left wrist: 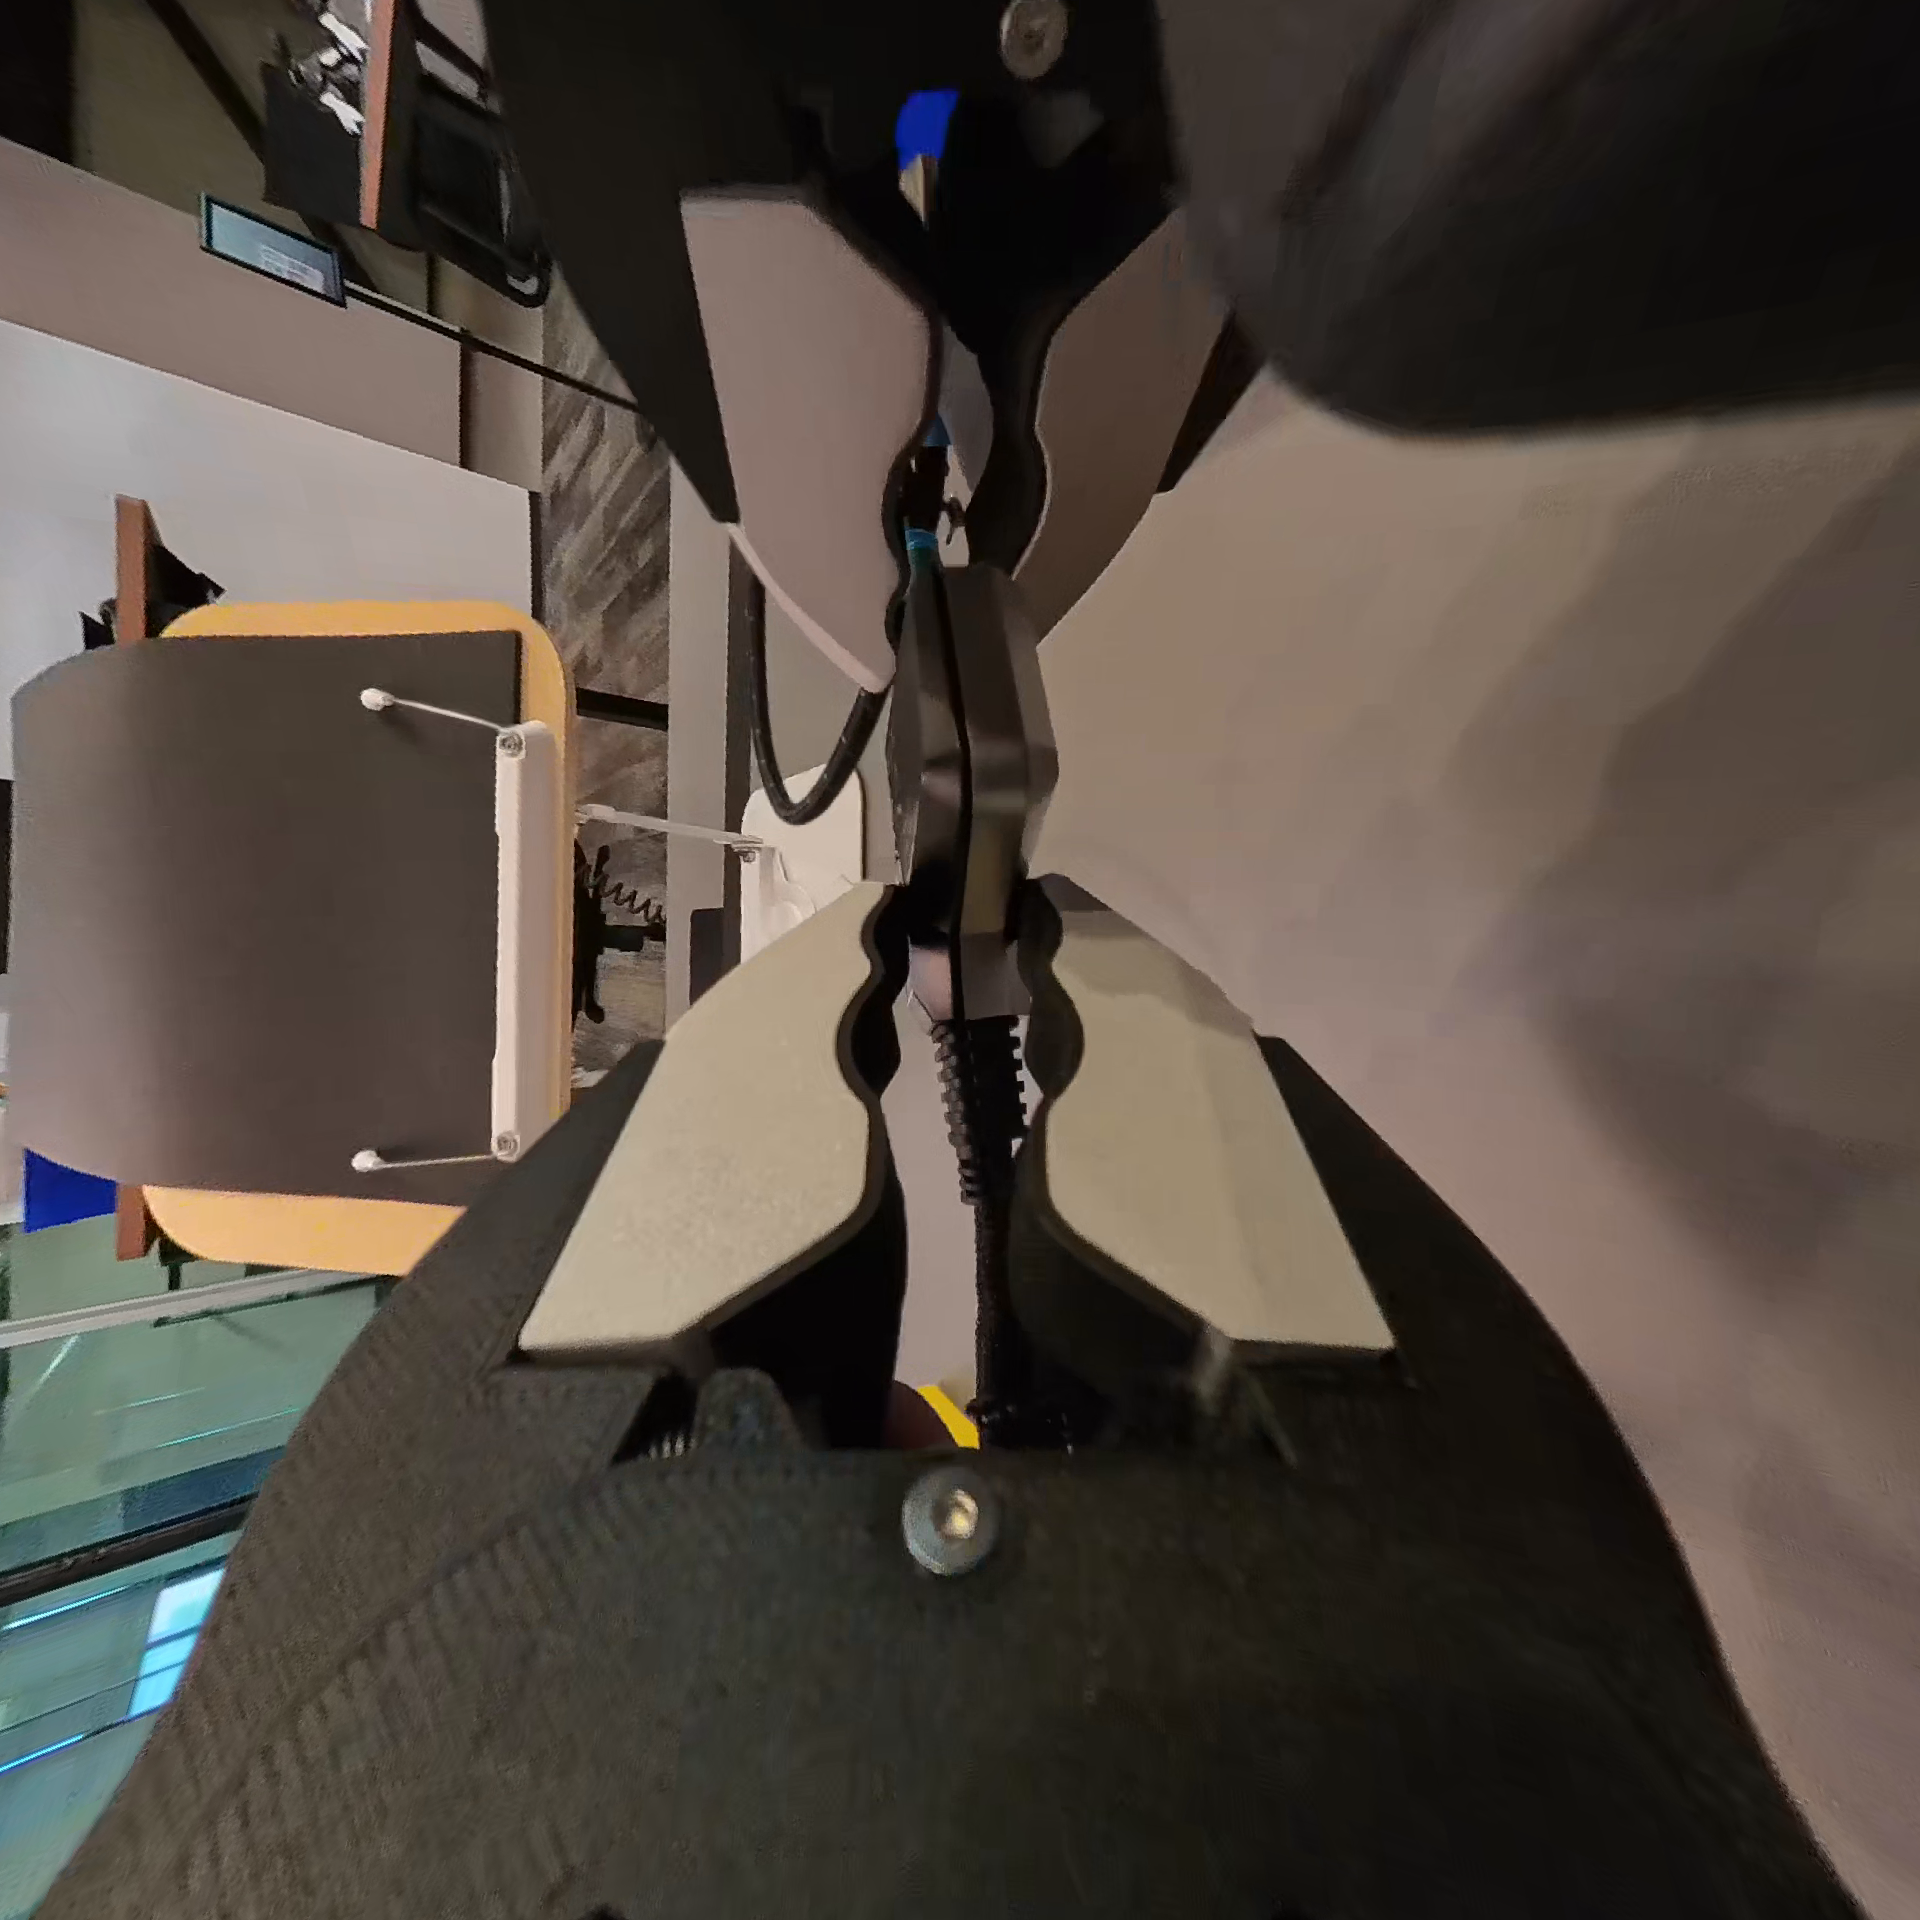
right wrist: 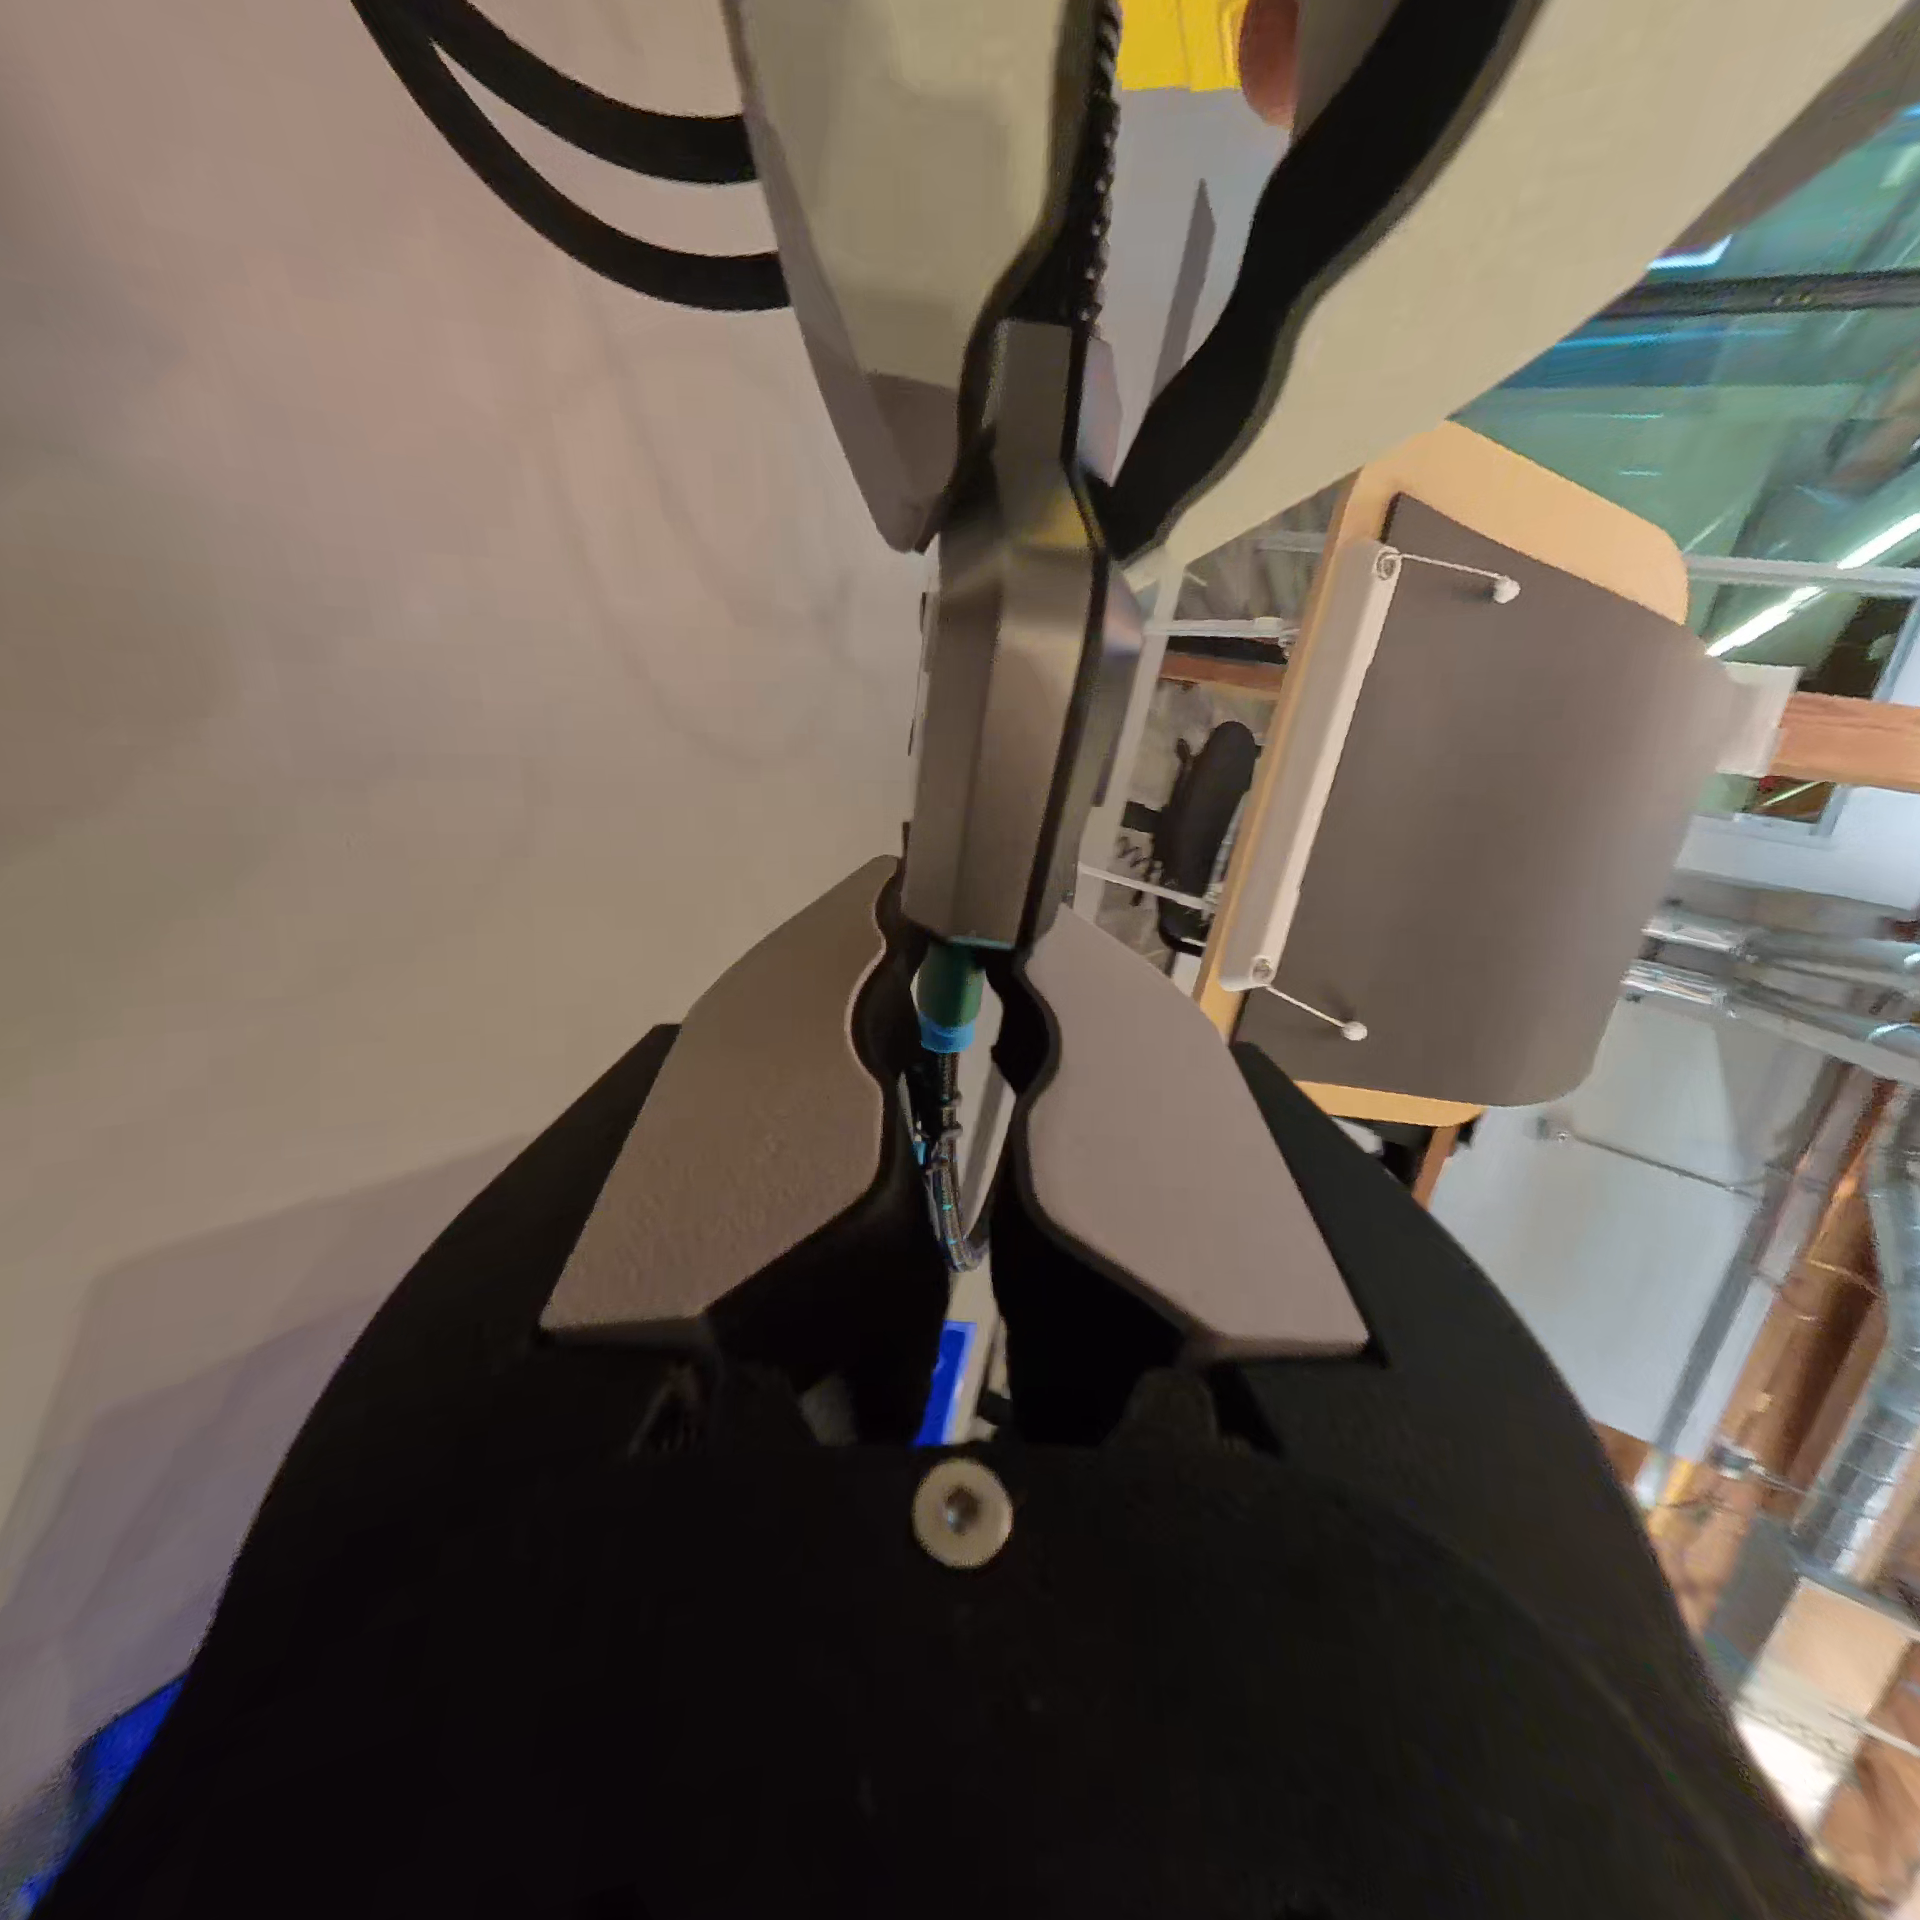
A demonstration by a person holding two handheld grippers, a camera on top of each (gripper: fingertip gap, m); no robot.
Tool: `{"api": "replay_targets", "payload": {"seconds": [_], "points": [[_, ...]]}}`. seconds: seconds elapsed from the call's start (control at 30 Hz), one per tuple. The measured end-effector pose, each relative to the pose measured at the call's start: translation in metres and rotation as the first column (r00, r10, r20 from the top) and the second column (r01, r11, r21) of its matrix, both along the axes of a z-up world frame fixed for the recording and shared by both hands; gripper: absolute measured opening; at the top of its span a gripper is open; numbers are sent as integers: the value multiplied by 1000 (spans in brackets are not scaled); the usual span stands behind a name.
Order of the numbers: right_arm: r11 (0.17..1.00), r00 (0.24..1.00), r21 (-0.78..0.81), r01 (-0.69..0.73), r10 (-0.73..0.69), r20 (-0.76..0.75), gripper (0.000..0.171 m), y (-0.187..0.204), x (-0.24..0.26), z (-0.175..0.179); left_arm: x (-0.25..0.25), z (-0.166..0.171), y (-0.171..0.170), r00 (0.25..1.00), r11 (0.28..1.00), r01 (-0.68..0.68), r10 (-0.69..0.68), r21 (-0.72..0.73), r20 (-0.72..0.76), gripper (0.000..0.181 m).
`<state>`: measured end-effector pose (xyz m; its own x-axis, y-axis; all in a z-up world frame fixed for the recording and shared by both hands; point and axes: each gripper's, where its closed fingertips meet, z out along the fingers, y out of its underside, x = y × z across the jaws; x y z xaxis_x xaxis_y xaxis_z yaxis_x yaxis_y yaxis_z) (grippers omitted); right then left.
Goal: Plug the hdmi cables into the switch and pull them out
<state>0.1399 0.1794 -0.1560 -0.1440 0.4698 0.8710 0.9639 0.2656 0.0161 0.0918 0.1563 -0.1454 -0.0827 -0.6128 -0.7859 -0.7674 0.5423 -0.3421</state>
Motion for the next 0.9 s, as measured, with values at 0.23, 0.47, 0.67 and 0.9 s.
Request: {"api": "replay_targets", "payload": {"seconds": [0.23,0.47,0.67,0.9], "points": [[992,994,-105,76,-84,-74,31,8,-11,-8,1,11,-1,999,1000,3,-2,-29,52,20],[998,1000,-48,31,-31,-2,7,6,-12,-10,-5,0,-8,1000,999,4,-4,-33,3,20],[991,991,-70,116,-111,76,6,13,15,-14,-12,-1,-1,998,998,-55,56,-37,8,21],[979,991,-152,134,-131,32,6,9,39,-1,-38,43,21,983,991,-126,129,-33,132,20]]}}
